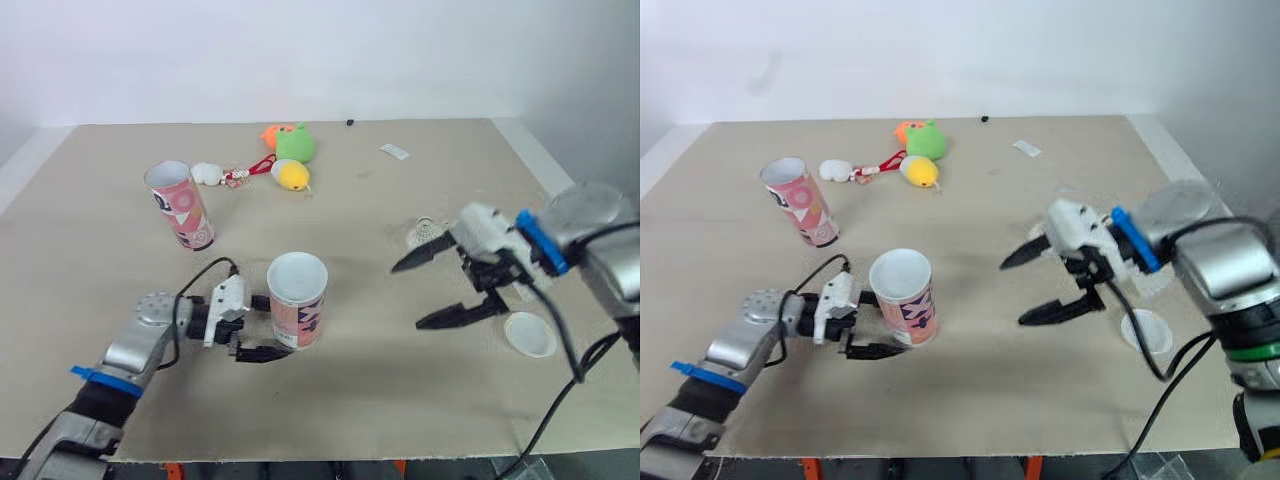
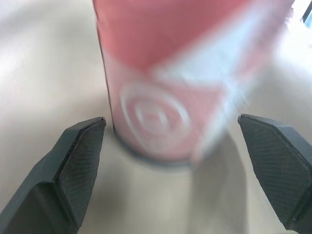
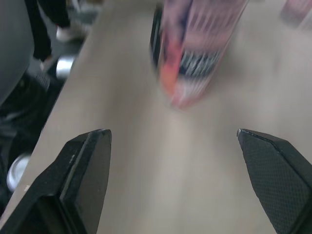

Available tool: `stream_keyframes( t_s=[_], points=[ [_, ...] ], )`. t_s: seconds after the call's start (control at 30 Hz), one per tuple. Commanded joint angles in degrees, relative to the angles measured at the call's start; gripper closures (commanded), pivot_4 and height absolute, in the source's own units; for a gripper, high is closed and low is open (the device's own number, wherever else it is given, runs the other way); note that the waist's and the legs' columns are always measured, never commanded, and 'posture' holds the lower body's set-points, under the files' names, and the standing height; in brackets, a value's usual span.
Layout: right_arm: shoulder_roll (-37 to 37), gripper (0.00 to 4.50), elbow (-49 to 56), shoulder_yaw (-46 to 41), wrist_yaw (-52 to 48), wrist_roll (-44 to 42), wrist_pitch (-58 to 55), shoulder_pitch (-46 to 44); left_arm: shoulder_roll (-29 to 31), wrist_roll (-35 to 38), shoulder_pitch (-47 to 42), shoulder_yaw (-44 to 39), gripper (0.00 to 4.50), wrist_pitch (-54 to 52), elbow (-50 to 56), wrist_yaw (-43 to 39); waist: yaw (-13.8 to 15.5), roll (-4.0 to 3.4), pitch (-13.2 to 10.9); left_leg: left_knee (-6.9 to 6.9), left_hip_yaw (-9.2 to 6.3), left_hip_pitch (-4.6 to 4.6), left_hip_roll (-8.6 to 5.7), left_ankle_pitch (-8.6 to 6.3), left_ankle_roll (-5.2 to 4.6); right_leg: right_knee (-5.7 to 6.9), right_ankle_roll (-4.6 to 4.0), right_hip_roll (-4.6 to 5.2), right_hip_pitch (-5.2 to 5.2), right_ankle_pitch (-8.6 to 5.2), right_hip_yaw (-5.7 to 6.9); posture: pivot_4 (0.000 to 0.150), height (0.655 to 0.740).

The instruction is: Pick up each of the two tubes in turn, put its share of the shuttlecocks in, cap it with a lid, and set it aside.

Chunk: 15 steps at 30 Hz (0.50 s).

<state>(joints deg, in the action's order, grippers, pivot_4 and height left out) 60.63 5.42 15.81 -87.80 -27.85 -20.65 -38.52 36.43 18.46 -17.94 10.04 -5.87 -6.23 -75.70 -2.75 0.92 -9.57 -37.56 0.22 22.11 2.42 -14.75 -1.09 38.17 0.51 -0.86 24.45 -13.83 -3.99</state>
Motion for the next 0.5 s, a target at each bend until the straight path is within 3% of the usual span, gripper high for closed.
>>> stream_keyframes(
  t_s=[0.03,0.23,0.33,0.5],
  points=[
    [-5.1,0.07,1.0,0.9,5.5,4.8,2.4,2.7,4.6,0.5,3.3,-4.8,0.00,0.5,1.9,-0.2,-0.1,-0.03,0.0,0.00,0.00,-0.02,0.03,0.01,0.01,0.01,-0.04,-0.04,0.00,0.02,-0.01,0.150,0.7323],
    [-14.5,0.07,-1.3,3.1,11.2,10.6,4.7,6.8,9.1,9.2,8.5,-14.6,0.00,-3.3,9.6,0.0,0.3,0.01,-0.3,-0.02,-0.04,0.26,0.22,0.14,0.23,0.11,-0.21,-0.25,0.35,0.13,0.08,0.150,0.7323],
    [-18.0,0.07,-3.6,4.9,11.9,13.1,6.2,7.4,8.7,18.3,9.7,-19.7,0.00,-11.6,15.6,2.2,0.4,0.19,-0.4,-0.06,-0.03,0.55,0.22,0.22,0.39,0.13,-0.15,-0.15,0.59,0.17,0.09,0.150,0.7323],
    [-24.1,0.07,-6.4,6.1,12.4,14.6,7.3,5.7,8.3,24.9,10.9,-23.4,0.00,-16.8,23.4,5.0,0.3,0.27,-0.4,-0.09,0.01,0.63,0.14,0.23,0.41,0.11,-0.01,-0.01,0.63,0.22,0.02,0.150,0.7323]
  ],
)
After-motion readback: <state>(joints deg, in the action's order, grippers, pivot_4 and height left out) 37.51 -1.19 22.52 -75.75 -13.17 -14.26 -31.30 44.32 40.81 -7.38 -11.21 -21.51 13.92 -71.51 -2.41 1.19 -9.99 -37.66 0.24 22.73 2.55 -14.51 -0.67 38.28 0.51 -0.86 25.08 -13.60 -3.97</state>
